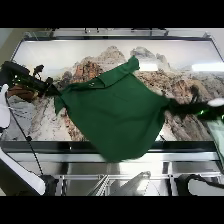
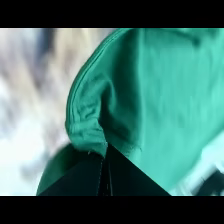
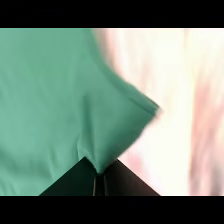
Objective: Fold the shirts.
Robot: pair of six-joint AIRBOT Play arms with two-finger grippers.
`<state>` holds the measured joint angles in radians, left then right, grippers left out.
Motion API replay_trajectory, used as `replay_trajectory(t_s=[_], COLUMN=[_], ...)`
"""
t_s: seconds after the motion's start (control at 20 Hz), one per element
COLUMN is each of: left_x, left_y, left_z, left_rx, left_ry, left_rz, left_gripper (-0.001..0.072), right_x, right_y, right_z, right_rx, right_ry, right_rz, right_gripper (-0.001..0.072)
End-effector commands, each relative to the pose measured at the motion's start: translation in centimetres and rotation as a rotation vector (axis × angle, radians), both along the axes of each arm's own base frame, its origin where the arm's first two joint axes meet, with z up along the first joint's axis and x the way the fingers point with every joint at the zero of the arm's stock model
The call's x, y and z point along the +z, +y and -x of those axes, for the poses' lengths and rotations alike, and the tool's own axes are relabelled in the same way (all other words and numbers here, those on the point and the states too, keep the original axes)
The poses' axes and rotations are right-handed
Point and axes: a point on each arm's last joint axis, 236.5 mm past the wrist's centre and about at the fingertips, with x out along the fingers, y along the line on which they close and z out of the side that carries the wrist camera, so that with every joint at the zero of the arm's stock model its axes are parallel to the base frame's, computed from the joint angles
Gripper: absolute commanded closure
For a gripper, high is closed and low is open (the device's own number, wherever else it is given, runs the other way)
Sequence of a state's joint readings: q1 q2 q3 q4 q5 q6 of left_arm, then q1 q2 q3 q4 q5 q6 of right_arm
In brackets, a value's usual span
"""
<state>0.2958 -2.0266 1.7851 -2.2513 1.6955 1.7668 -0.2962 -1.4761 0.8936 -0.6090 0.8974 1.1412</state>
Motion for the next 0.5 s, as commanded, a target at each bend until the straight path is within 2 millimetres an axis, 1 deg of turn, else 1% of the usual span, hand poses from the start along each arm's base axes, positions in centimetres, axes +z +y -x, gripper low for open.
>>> replay_trajectory(t_s=[0.0,0.05,0.1,0.15,0.2,0.25,0.3,0.35,0.4,0.45], left_x=[2.0,1.5,0.7,0.1,-0.3,-0.7,-1.1,-1.4,-1.4,-1.3], left_y=[-2.8,-3.8,-4.4,-5.0,-5.8,-6.3,-6.5,-6.5,-6.3,-6.0], left_z=[8.5,11.0,13.5,15.5,17.2,18.2,18.5,18.3,17.7,16.6], left_rx=[-0.059,-0.087,-0.115,-0.132,-0.138,-0.138,-0.126,-0.111,-0.103,-0.090], left_ry=[0.246,0.298,0.339,0.369,0.390,0.396,0.381,0.358,0.317,0.282], left_rz=[0.057,0.037,-0.004,-0.027,-0.031,-0.038,-0.047,-0.058,-0.065,-0.077], left_gripper=[0.0680,0.0680,0.0680,0.0680,0.0680,0.0680,0.0676,0.0672,0.0513,0.0359], right_x=[1.6,1.8,1.8,1.8,1.9,2.2,2.6,3.1,3.8,4.4], right_y=[-3.3,-2.5,-1.9,-1.3,-0.5,0.1,0.6,0.7,0.3,-0.5], right_z=[-10.2,-13.2,-15.5,-17.5,-18.9,-19.4,-19.6,-19.5,-19.1,-18.3], right_rx=[0.004,0.021,0.029,0.035,0.051,0.079,0.110,0.124,0.137,0.152], right_ry=[-0.102,-0.137,-0.161,-0.180,-0.197,-0.210,-0.216,-0.221,-0.220,-0.209], right_rz=[-0.025,-0.052,-0.060,-0.064,-0.069,-0.075,-0.085,-0.089,-0.097,-0.111], right_gripper=[0.0682,0.0682,0.0682,0.0682,0.0682,0.0681,0.0574,0.0269,0.0209,0.0279])
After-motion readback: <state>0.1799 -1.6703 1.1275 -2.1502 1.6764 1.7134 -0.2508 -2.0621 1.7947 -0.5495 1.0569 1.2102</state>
